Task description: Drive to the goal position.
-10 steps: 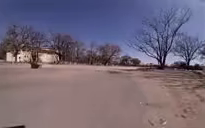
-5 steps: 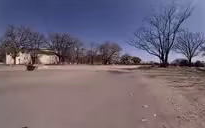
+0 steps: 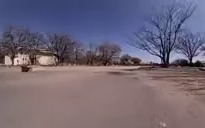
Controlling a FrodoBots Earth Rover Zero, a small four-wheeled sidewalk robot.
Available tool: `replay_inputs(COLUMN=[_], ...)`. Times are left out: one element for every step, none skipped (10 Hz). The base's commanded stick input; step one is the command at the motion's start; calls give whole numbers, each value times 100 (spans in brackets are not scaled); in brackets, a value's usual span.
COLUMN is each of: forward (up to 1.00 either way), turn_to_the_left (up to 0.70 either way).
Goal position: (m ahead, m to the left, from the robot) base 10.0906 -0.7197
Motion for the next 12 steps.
replay_inputs(forward=[100,100,100,100,100,100,100,100,100,100,100,100], turn_to_the_left=[0,0,0,0,0,0,0,0,0,0,0,0])
